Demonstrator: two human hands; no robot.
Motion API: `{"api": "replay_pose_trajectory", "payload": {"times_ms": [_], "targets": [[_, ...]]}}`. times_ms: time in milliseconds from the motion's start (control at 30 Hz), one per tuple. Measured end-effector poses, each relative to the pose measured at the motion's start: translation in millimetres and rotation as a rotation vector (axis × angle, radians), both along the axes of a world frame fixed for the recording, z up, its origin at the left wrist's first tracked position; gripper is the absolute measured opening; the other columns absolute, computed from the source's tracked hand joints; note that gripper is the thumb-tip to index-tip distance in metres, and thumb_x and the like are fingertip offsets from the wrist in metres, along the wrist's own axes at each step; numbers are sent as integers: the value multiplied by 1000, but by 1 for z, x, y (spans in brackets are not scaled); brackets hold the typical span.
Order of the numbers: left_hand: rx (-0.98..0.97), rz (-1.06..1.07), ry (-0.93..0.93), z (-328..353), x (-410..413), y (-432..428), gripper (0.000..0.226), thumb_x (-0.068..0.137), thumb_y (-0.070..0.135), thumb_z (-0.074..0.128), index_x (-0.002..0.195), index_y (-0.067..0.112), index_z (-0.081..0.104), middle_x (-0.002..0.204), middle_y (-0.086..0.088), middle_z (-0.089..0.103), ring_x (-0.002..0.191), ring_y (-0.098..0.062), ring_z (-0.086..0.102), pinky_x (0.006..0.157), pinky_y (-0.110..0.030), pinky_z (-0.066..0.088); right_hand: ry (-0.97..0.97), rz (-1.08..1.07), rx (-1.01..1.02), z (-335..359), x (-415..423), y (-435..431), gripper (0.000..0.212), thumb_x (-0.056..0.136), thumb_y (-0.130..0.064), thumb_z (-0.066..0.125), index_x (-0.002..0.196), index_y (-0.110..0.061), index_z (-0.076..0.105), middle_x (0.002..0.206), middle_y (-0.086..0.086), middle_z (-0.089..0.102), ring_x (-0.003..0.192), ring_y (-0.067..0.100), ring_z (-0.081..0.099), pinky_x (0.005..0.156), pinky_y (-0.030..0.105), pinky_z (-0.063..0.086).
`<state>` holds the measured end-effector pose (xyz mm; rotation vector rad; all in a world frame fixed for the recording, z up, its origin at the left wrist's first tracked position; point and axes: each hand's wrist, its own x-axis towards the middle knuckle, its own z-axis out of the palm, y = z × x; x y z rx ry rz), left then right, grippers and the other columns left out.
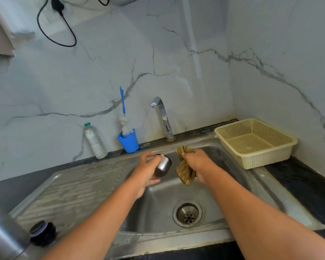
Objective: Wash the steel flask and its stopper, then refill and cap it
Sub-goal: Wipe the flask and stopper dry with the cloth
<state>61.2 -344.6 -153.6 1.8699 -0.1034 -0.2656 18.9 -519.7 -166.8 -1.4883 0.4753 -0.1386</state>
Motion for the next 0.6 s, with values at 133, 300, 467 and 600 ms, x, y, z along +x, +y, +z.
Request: {"api": "replay_pose_trajectory", "payload": {"times_ms": [133, 300, 467, 600], "targets": [[-396, 115, 243, -11, -9, 0, 33, 99, 38, 68, 123, 17, 57, 120, -20, 70, 110, -33, 70, 95, -43, 58, -19, 55, 1, -2, 1, 6, 8, 106, -20, 51, 106, -16, 59, 93, 11, 72, 87, 24, 71, 89, 43, 58], [-367, 123, 169, -24, -11, 0, 28, 104, 40, 59, 115, 16, 66, 112, -10, 76, 113, -23, 67, 108, -40, 47, -47, 79, -67, -4, 5, 9, 12, 106, -23, 51, 113, -18, 59, 103, 9, 71, 97, 24, 69, 97, 46, 55], [-195, 141, 85, -27, 0, 9, 34, 103, 52, 55, 120, 26, 68, 134, -3, 67, 133, -21, 53, 123, -48, 29, -120, 71, -209, -3, 5, 12, 18, 107, -24, 47, 117, -20, 61, 102, 5, 69, 95, 20, 67, 80, 34, 52], [-261, 66, 83, -31, 3, 8, 27, 106, 37, 57, 117, 17, 71, 123, -15, 73, 124, -27, 63, 121, -47, 34, -202, 124, -345, -1, 2, 21, 25, 107, -23, 46, 126, -28, 61, 109, -4, 67, 104, 20, 65, 81, 31, 51]]}}
